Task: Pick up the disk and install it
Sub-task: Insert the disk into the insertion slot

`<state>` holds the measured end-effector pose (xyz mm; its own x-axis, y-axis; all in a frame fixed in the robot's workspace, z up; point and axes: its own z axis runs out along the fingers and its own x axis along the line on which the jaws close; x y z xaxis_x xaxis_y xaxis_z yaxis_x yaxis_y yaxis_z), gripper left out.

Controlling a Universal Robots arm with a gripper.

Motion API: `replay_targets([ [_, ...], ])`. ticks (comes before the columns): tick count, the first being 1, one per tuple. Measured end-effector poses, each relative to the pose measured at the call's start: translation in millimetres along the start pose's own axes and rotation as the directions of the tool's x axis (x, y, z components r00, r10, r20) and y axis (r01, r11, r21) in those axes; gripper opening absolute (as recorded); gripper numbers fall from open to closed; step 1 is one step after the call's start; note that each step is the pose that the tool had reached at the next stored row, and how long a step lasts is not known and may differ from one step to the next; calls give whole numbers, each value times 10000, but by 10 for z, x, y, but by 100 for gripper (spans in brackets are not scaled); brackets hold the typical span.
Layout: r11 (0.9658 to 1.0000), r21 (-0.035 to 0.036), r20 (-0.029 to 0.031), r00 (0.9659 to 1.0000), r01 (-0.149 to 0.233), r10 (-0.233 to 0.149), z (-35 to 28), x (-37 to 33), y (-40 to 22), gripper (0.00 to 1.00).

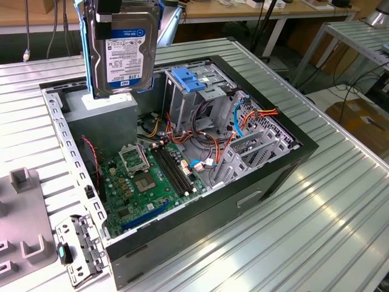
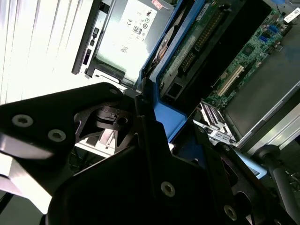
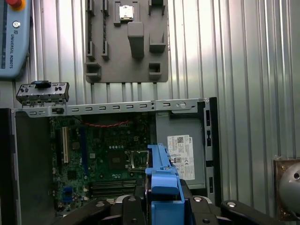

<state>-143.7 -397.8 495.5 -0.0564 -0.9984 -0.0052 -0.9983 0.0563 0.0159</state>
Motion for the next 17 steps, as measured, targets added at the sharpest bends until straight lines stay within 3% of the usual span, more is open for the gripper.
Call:
replay_targets([
  [17, 10000, 0, 0, 10000, -2, 2, 0, 123, -7, 37],
])
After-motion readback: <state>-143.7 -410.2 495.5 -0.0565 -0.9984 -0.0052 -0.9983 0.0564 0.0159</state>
